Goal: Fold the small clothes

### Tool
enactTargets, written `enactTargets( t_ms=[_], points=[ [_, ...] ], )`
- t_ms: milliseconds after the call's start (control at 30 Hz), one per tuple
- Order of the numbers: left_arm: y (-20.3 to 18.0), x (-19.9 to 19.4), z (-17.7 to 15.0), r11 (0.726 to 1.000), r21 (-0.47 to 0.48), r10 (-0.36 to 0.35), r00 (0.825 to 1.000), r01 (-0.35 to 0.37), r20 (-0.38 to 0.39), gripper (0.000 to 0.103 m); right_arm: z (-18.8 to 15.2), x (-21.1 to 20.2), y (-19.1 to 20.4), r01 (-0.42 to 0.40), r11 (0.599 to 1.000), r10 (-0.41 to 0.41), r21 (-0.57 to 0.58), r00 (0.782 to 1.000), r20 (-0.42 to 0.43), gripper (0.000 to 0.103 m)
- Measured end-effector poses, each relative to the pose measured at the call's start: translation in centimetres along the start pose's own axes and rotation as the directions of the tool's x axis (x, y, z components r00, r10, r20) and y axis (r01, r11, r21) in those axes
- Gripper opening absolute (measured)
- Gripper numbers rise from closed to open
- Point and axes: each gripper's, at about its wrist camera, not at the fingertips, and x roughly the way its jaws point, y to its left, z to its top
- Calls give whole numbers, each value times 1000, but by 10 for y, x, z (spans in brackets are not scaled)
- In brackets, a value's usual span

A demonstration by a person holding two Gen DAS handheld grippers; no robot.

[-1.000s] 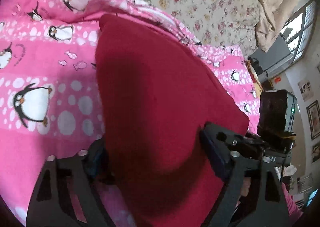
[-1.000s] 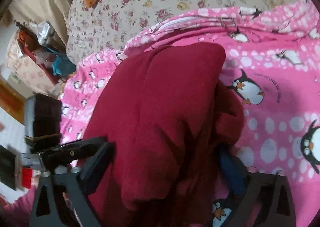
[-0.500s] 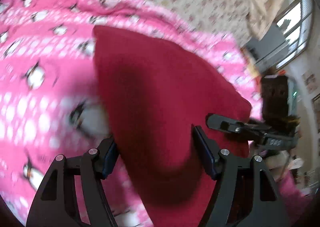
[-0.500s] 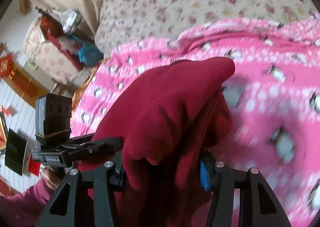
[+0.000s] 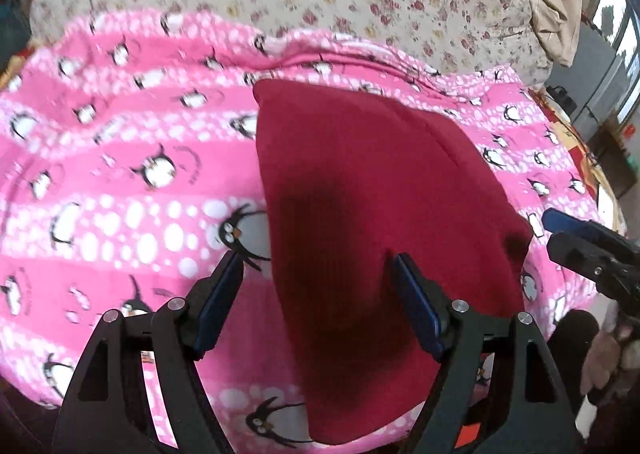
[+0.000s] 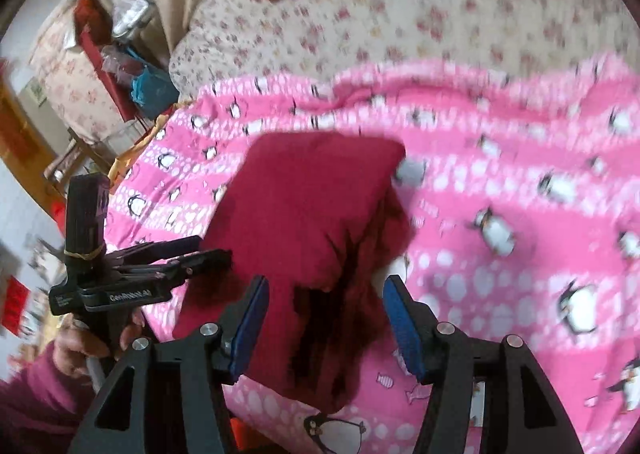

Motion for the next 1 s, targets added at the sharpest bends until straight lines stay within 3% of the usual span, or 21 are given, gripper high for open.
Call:
enactTargets(
  t_ms=[200, 367, 433, 633, 767, 1000],
  points=[
    [-3, -13, 0, 998, 3, 57, 998, -57, 41, 77, 3, 5, 29, -10, 999, 11, -31, 998, 58, 57],
    [-3, -24, -5, 998, -6, 61, 996, -61, 70, 77, 5, 19, 40, -4, 998, 9, -59, 996, 86, 57],
    [-4, -28, -6, 997, -11, 71, 994, -70, 79, 77, 4, 38, 36, 25, 999, -24, -47, 999, 34, 57],
    [-7, -40, -9, 995, 1, 99, 988, -100, 115, 78, -1, 61, 25, 147, 985, -146, -85, 989, 23, 55],
    [-11, -49, -10, 993, -2, 114, 983, -115, 146, 77, -2, 54, 25, 133, 988, -132, -81, 991, 18, 55],
    [-13, -63, -10, 993, -21, 114, 974, -112, 195, 77, -3, 17, 48, 138, 986, -130, -94, 988, 88, 55]
  ],
)
